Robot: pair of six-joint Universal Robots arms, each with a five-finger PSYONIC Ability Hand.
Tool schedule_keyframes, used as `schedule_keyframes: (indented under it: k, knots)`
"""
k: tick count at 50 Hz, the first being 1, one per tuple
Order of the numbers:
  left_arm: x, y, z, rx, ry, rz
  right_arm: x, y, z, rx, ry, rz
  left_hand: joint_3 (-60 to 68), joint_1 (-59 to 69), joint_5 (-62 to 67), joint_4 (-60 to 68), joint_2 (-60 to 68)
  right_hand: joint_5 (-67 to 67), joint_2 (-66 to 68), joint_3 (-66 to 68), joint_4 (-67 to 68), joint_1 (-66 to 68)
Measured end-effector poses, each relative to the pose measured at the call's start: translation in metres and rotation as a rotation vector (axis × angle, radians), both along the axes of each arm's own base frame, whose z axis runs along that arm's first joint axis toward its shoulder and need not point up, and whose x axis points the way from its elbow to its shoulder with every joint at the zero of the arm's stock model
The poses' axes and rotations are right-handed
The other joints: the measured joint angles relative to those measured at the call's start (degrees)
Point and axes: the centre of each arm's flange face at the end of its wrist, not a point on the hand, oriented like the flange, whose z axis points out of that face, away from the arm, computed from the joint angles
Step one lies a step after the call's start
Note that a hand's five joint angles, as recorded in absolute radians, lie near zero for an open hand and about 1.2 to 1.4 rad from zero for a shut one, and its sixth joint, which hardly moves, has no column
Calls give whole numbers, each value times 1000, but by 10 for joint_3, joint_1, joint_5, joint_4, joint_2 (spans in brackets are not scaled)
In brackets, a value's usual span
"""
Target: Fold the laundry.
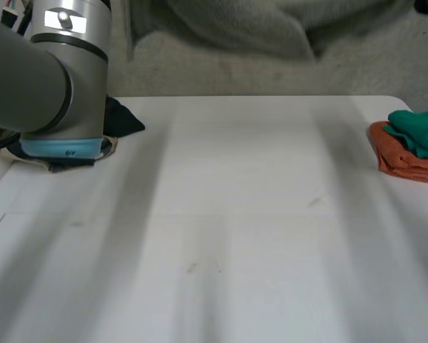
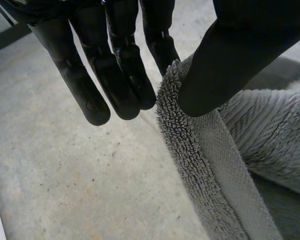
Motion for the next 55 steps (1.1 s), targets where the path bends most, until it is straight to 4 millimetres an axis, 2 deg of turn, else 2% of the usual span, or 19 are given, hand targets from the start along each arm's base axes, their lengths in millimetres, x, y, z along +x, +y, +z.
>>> schedule_keyframes:
  k: [4, 7, 9, 10, 13, 15, 16, 17, 21, 24, 27, 30, 31, 33, 35, 39, 44, 51, 55]
  knots:
    - [4, 8, -21, 44, -43, -26, 0, 9, -7, 13, 8, 14, 0, 0, 0, 1, 0, 0, 0, 4, 0, 0]
    - [6, 11, -47, 105, -97, -46, 0, 13, -26, 87, 34, 25, 0, 0, 0, 2, 0, 2, 0, 4, 0, 0]
    - [8, 12, -73, 166, -148, -61, 0, 17, -46, 170, 60, 37, 0, 0, 0, 2, 0, 2, 0, 4, 0, 0]
    - [10, 14, -89, 204, -178, -68, 0, 20, -63, 243, 82, 47, 0, 0, 0, 2, 0, 2, 0, 4, 0, 0]
    - [14, 18, -122, 286, -237, -84, 1, 24, -93, 367, 115, 62, 0, 0, 0, 2, 0, 2, 0, 4, 0, 0]
    - [18, 24, -150, 361, -286, -97, 3, 28, -124, 489, 145, 77, 0, 0, 0, 2, 0, 2, 0, 4, 0, 0]
    - [19, 26, -155, 374, -294, -99, 3, 29, -129, 510, 150, 79, 0, 0, 0, 2, 0, 2, 0, 4, 0, 0]
    - [22, 32, -174, 428, -326, -107, 5, 34, -152, 600, 174, 89, 0, 0, 0, 2, 0, 2, 0, 4, 0, 0]
    - [30, 50, -210, 540, -388, -119, 7, 50, -196, 789, 228, 107, 0, 0, 0, 2, 0, 2, 0, 4, 0, 0]
    - [37, 63, -226, 608, -422, -122, 6, 61, -215, 882, 257, 117, 0, 0, 0, 2, 0, 2, 0, 4, 0, 0]
    - [44, 75, -237, 667, -451, -121, 4, 72, -228, 952, 279, 126, 0, 0, 0, 2, 0, 2, 0, 4, 0, 0]
    - [49, 82, -240, 700, -470, -116, 3, 77, -232, 978, 286, 130, 0, 0, 0, 2, 0, 2, 0, 4, 0, 0]
    - [51, 85, -240, 714, -481, -112, 3, 80, -234, 988, 289, 133, -74, -54, -55, -75, -83, 2, 0, 4, 0, 0]
    - [54, 89, -239, 726, -495, -105, 2, 82, -235, 993, 289, 136, -249, -240, -229, -255, -263, 2, 0, 4, 0, 0]
    - [55, 91, -237, 729, -508, -99, 2, 82, -235, 994, 288, 138, -336, -323, -317, -342, -346, 2, 0, 4, 0, 0]
    - [56, 96, -234, 721, -532, -95, 2, 84, -236, 995, 286, 142, -422, -381, -405, -432, -426, 2, 0, 4, 0, 0]
    - [51, 108, -234, 705, -557, -123, 2, 85, -238, 999, 285, 144, -432, -381, -417, -444, -437, 2, 0, 4, 0, 0]
    - [28, 145, -236, 666, -603, -239, 1, 87, -241, 1001, 285, 143, -432, -381, -417, -444, -437, 2, 0, 4, 0, 0]
    - [17, 150, -247, 673, -622, -244, 1, 88, -243, 1004, 285, 142, -432, -381, -417, -444, -437, 2, 0, 4, 0, 0]
